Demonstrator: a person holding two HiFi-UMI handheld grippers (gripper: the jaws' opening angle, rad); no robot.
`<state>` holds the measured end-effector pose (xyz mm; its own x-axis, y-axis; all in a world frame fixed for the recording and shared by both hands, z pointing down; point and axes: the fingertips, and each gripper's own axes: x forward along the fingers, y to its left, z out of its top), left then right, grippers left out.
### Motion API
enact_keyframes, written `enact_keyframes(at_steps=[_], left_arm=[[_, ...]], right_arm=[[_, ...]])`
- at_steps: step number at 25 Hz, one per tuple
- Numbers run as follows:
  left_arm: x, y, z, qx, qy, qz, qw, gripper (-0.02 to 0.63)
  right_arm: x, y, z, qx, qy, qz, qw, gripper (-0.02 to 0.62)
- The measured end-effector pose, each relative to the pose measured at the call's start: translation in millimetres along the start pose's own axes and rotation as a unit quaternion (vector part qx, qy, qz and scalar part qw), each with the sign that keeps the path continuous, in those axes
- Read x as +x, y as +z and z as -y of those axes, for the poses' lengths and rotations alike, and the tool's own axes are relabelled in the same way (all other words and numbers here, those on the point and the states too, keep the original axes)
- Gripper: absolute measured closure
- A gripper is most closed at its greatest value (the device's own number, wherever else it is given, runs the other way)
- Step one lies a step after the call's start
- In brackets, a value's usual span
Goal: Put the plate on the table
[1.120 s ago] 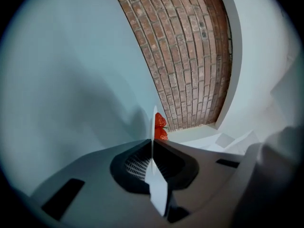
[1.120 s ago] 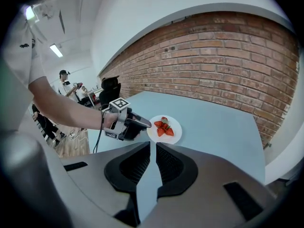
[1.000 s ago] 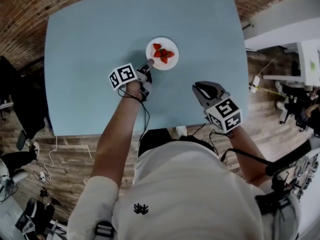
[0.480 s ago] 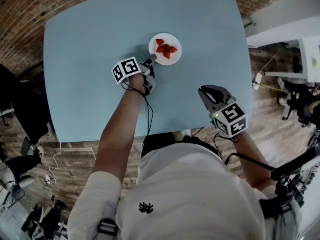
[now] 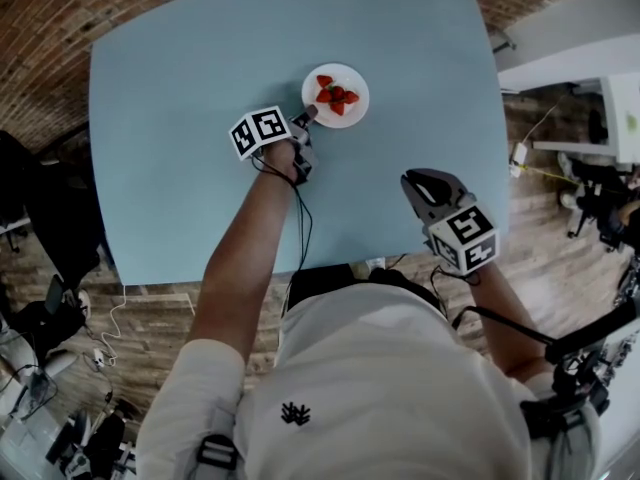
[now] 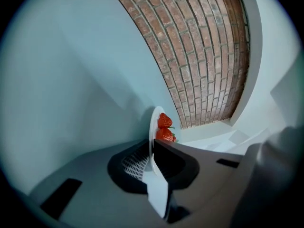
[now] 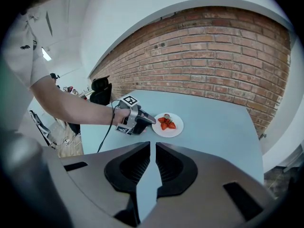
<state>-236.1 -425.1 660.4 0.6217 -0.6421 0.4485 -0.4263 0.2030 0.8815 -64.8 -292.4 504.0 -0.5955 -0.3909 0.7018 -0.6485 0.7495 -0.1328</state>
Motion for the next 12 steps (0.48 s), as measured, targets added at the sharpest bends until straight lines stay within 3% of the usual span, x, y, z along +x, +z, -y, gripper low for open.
enact_keyframes(at_steps=[7,12], left_arm=[[-11,8,-15,0.058,0.084,0.007,0.9948,0.565],[-16,9,-14,0.106,0.132,0.017,0.9855,0.524]], right_arm=[[-3,4,-5,0.0,-0.004,0.005,1.0,0.561],[-13,-1,-4,0.001,-0.008,0.01,1.0,0.561]])
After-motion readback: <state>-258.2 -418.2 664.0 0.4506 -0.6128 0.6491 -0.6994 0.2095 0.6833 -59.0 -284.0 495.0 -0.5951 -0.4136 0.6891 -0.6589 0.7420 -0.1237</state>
